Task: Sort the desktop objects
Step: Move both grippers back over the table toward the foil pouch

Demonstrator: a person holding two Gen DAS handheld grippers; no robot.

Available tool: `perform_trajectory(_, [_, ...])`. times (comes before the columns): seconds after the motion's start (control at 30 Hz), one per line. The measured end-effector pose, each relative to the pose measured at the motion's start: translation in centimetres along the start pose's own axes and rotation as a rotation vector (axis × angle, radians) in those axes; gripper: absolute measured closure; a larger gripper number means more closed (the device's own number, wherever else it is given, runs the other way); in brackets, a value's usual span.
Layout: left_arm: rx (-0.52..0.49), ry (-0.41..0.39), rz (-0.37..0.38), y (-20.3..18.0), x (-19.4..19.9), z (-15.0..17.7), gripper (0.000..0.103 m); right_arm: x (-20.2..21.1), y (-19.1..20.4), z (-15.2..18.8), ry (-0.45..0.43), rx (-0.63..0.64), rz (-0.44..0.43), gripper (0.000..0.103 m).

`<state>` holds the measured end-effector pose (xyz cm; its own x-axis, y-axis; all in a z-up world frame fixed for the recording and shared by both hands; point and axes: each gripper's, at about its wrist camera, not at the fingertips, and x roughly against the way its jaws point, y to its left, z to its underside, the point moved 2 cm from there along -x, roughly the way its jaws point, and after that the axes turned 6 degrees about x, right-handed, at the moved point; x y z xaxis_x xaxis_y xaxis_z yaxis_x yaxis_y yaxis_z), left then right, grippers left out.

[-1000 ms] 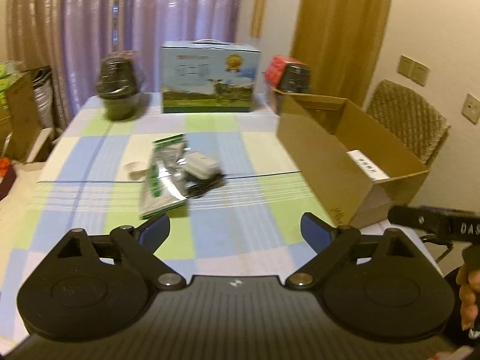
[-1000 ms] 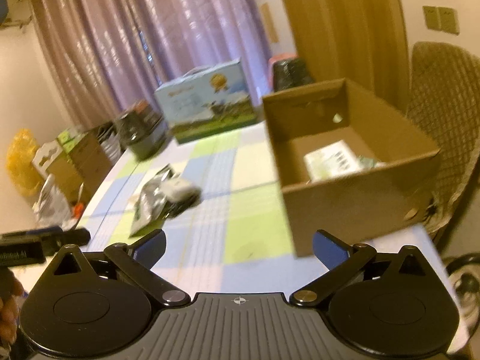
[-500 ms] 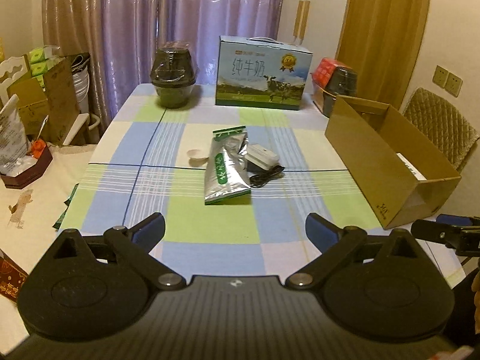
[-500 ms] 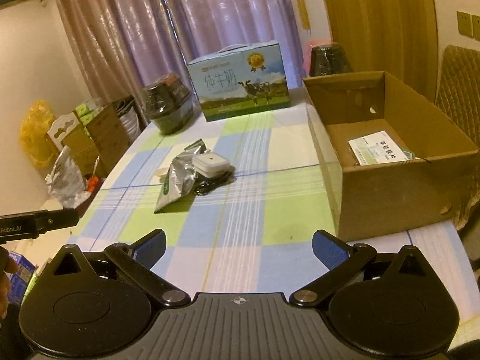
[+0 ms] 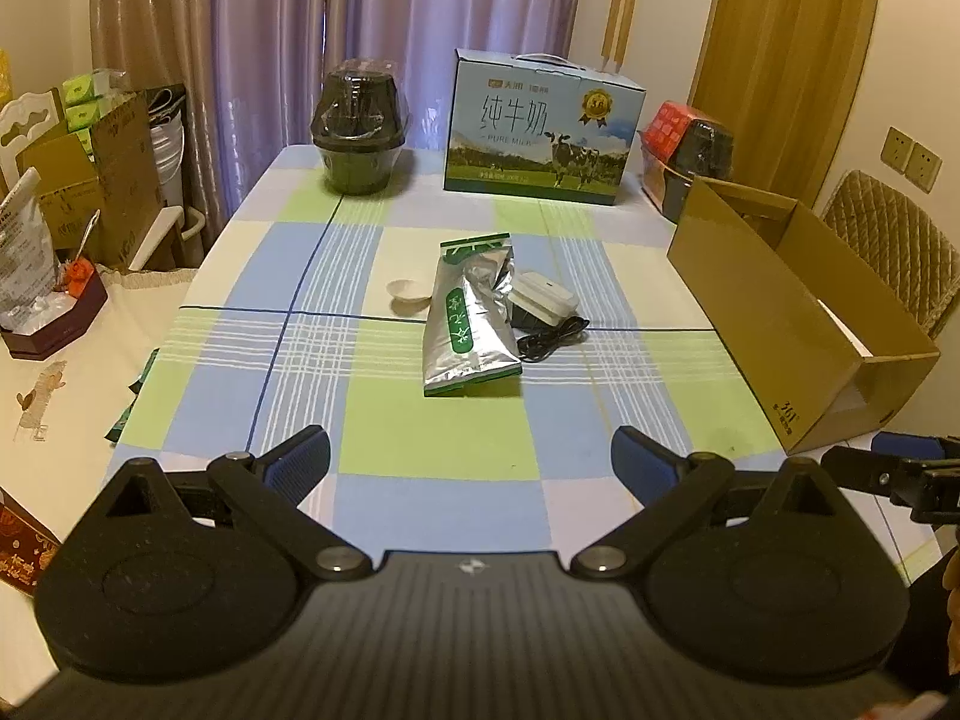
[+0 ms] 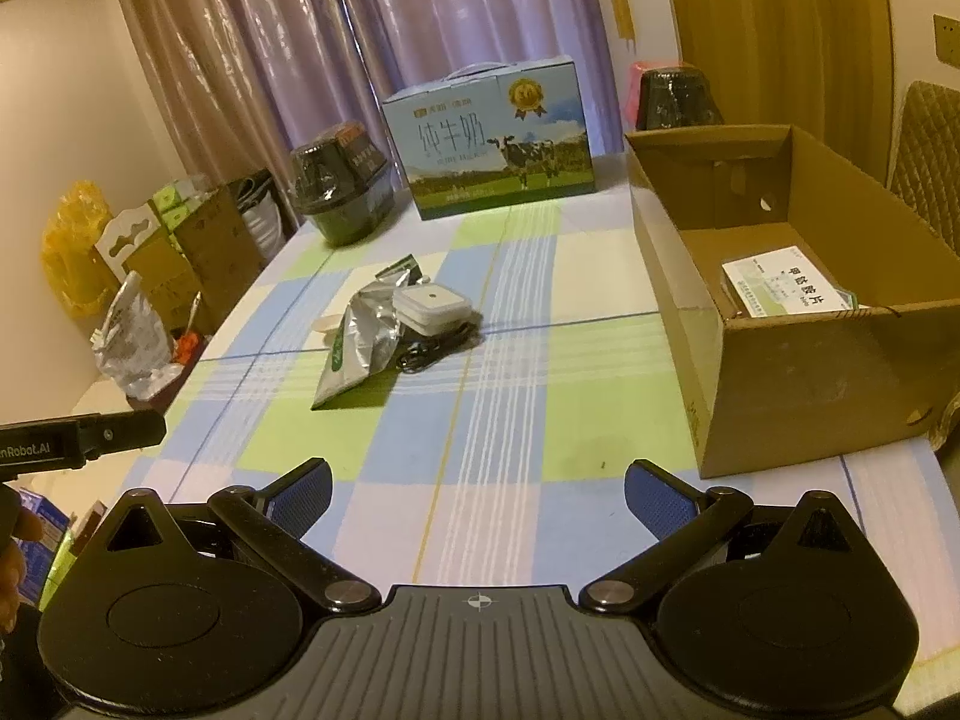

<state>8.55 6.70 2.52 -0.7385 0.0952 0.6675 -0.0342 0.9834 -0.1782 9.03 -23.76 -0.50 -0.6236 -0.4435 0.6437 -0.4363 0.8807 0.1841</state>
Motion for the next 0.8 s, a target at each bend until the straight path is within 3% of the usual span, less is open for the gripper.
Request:
perform_trajectory(0.57, [-0.04, 0.049, 0.004, 0.6, -5.1, -0.8, 0.005, -4.2, 0.1, -0.8, 0.042, 0.01, -0.003, 0.002])
perform_trajectory(0.8, [-0.101, 0.061, 0.011, 1.0, -8.5, -2.2, 0.005, -7.0, 0.1, -3.0, 0.028, 0.054, 0.007, 0.002])
